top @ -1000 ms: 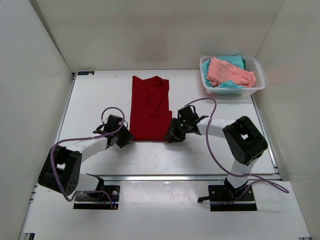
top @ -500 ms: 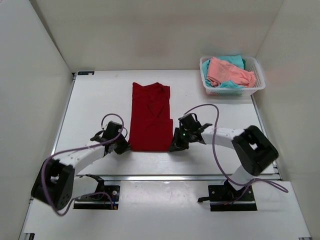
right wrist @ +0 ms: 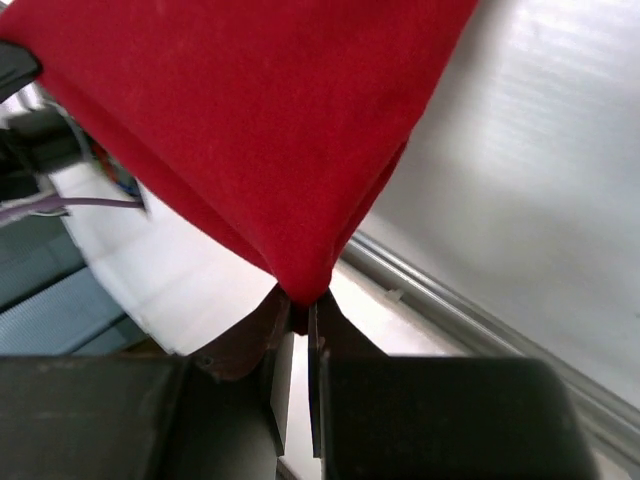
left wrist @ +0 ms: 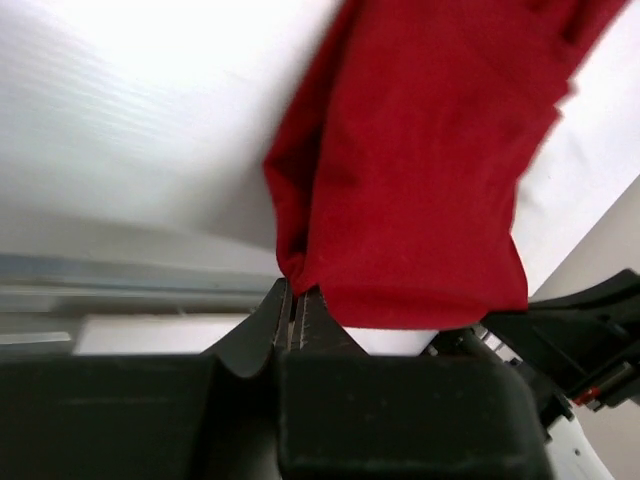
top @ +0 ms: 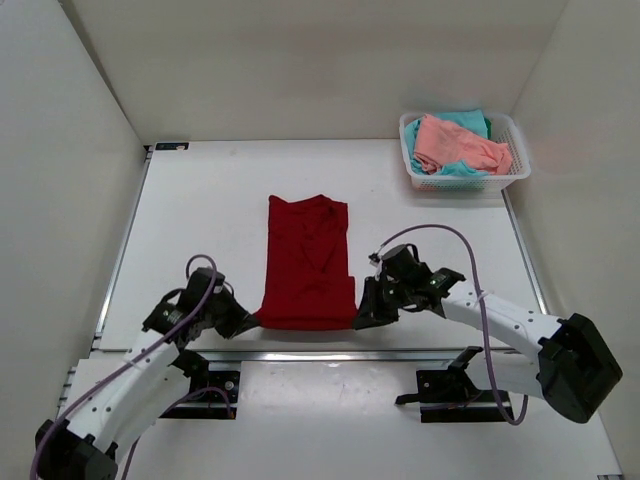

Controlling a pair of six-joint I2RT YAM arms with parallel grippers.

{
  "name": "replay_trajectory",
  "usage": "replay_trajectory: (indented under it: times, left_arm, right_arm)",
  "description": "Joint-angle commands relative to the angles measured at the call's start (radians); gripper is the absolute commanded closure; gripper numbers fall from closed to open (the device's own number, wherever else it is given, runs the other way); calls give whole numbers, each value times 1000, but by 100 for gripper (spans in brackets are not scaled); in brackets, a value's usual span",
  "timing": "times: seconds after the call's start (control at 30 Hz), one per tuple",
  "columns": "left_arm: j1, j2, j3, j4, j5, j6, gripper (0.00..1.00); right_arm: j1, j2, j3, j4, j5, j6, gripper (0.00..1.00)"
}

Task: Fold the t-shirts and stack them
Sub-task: Grab one side of the 2/3 rectangular tshirt with both arms, then fold the long partially folded tshirt into a neat square

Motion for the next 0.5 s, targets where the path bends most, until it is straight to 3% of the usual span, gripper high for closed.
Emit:
replay_trajectory:
  times: [0.0, 0.17, 0.3, 0.47]
  left_arm:
    - [9, 132, 186, -84, -87, 94, 100]
    - [50, 355, 449, -26, -82, 206, 100]
    - [97, 528, 579, 23, -42, 245, 100]
    - [168, 711, 726, 95, -30, 278, 100]
  right_arm:
    - [-89, 6, 94, -187, -47, -99, 100]
    - [-205, 144, 356, -293, -96, -223, 100]
    - [-262, 320, 617, -379, -119, -300, 99]
    - [-321, 504, 822, -397, -133, -326, 100]
